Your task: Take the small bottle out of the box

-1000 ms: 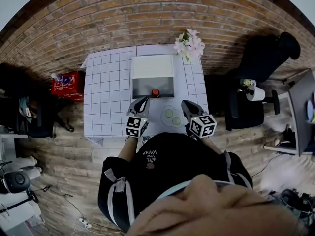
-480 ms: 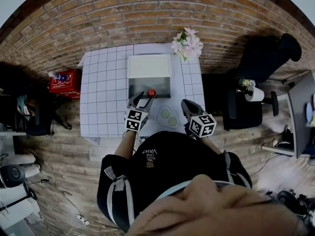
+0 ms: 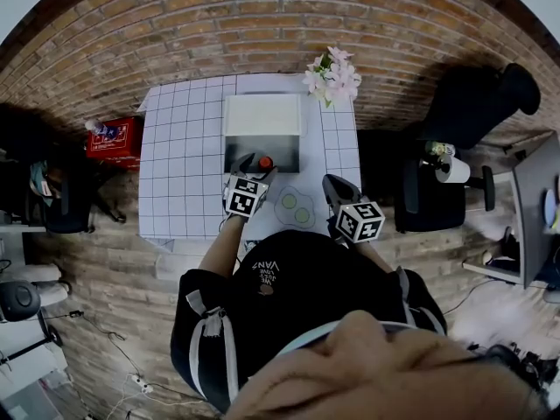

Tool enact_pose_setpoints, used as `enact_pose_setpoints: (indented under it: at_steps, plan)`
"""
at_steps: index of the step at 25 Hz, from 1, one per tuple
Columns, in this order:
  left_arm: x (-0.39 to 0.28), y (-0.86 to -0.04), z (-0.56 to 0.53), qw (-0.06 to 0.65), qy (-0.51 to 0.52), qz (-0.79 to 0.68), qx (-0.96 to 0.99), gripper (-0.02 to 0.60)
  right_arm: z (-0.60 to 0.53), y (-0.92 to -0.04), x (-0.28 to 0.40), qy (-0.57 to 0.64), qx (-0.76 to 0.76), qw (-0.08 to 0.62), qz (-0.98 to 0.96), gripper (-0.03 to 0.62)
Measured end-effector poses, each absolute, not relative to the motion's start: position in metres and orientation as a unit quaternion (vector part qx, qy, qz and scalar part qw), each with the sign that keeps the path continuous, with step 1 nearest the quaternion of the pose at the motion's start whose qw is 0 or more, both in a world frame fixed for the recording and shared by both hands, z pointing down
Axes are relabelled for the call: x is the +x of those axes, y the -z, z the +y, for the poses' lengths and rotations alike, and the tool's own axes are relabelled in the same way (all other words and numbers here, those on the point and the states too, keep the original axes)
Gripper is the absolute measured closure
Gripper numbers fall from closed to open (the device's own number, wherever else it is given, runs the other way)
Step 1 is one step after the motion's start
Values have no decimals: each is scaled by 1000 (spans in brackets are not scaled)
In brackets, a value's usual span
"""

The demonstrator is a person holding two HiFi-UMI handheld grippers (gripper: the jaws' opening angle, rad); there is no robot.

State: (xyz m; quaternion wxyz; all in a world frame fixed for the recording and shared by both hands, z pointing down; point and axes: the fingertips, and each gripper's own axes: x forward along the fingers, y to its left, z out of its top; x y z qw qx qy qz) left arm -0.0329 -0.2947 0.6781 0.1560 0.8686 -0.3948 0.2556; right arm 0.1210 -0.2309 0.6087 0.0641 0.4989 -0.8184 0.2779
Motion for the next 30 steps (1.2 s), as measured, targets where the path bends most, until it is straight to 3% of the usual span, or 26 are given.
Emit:
enact_pose_setpoints:
  at_steps: [30]
  plan:
    - [-23, -716, -310, 248, -367, -363, 820, 296, -248, -620, 128, -305, 472, 58, -825, 590]
